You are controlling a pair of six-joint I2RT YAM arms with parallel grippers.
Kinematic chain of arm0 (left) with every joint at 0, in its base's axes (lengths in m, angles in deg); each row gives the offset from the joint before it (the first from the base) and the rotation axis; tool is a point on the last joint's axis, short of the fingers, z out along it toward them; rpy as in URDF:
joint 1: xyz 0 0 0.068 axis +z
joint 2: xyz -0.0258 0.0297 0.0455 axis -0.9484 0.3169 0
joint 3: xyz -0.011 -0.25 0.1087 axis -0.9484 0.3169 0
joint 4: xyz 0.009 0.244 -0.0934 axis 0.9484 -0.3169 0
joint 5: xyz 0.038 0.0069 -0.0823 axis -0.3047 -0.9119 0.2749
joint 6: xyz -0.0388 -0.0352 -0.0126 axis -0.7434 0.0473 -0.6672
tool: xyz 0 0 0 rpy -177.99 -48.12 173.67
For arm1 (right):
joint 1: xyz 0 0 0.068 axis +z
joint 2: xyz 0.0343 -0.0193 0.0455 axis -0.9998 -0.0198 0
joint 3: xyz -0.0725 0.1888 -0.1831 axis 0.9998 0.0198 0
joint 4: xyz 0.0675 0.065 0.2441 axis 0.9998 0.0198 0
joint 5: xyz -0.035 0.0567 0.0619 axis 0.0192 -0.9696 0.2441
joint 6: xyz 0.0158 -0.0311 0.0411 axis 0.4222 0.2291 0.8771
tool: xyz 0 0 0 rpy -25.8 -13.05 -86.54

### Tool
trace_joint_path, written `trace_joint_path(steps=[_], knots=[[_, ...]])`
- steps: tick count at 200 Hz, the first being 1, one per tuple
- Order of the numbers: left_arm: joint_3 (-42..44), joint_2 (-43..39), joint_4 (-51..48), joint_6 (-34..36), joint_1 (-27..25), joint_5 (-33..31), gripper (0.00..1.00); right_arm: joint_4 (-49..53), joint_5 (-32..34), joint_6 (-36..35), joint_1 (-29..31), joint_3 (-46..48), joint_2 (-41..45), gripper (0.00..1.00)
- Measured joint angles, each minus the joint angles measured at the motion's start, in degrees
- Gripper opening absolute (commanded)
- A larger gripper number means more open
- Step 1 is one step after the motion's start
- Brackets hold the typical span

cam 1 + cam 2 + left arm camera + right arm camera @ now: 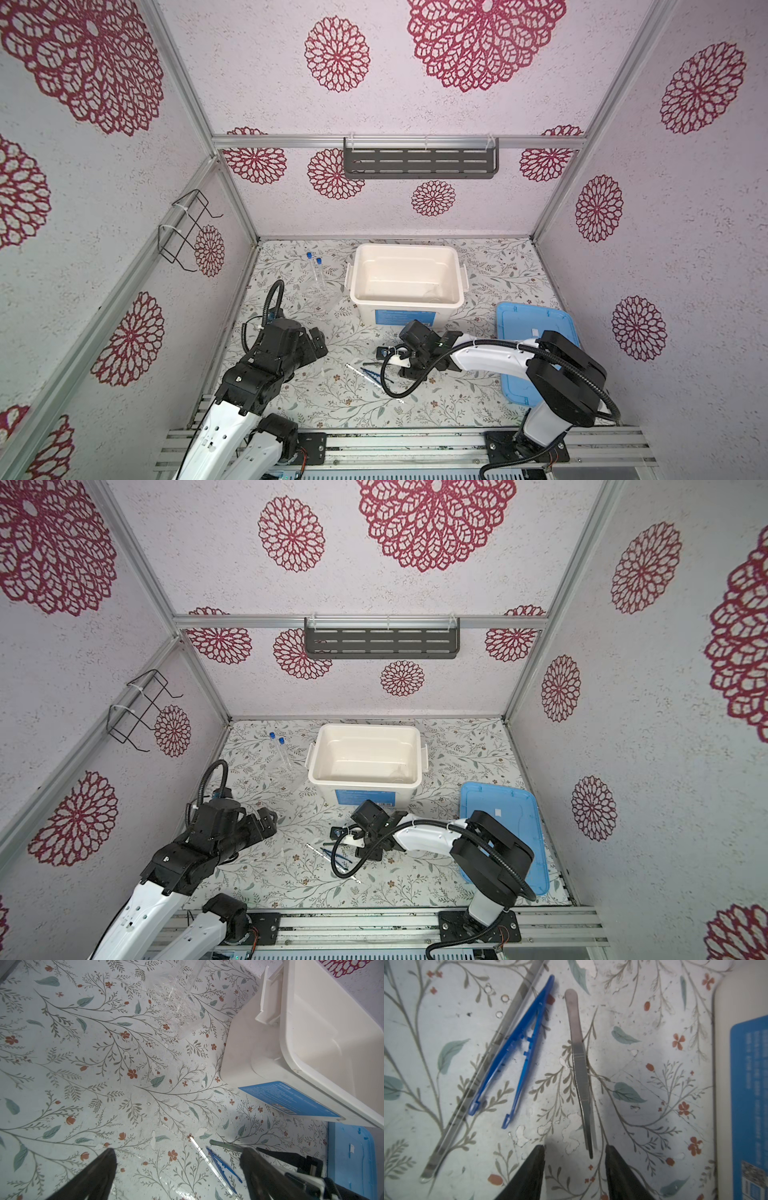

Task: Organize the chemistry lab equipment
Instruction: 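Move the right gripper down over the steel tweezers in front of the bin, then close the right gripper on the steel tweezers and lift, then carry the steel tweezers with the right gripper over the white bin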

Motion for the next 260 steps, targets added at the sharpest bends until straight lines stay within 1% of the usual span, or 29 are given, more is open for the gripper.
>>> trace_joint_path(steps=[15,32,49,60,74,99,113,126,153,182,201,228,244,260], knots=[[0.00,-0.04,0.24,-0.07,0.00,0.11,0.98,-0.09,-0.85,-0.96,-0.26,-0.98,-1.18,0.36],[0.00,-0.02,0.31,-0.24,0.00,0.44,0.97,-0.09,-2.10,-1.22,-0.55,-1.88,-2.14,0.24],[0.00,-0.04,0.31,-0.37,0.02,0.79,0.97,-0.02,-3.39,-1.88,-1.01,-1.97,-2.40,0.14],[0.00,-0.04,0.31,-0.44,0.02,0.90,0.97,0.13,-3.85,-1.64,-1.29,-1.97,-2.40,0.10],[0.04,-0.09,0.33,-0.44,0.02,0.94,0.98,0.26,-4.07,-1.92,-1.46,-1.97,-2.40,0.07],[0.20,-0.11,0.31,-0.44,0.02,1.05,0.97,0.20,-4.42,-1.77,-1.46,-1.64,-1.77,0.05],[0.20,-0.11,0.31,-0.44,0.02,1.07,0.97,0.13,-4.57,-0.96,-1.46,-0.52,0.24,0.05],[0.22,-0.15,0.28,-0.44,0.07,1.07,0.97,-0.07,-4.61,0.17,-1.44,1.22,3.63,0.05],[0.55,-0.52,0.72,-0.52,0.11,1.07,0.97,-0.74,-4.57,3.43,-1.40,4.63,13.40,0.04],[1.05,-0.68,1.75,-0.96,0.15,1.44,0.97,-1.81,-4.15,6.69,-1.40,4.90,21.31,0.04],[1.05,-0.66,2.40,-1.11,0.17,1.81,0.97,-1.77,-3.10,8.09,-1.42,3.21,23.61,0.03],[0.83,-0.46,2.62,-1.07,0.17,2.19,0.97,-1.03,-2.69,8.79,-2.43,-1.84,23.78,0.03],[0.57,-0.37,2.64,-1.07,0.22,2.27,0.98,-0.50,-3.58,9.55,-5.05,-5.66,23.52,0.02],[0.55,-0.42,2.62,-1.07,0.24,2.36,0.97,0.04,-4.85,10.36,-9.20,-10.01,22.49,0.01]])
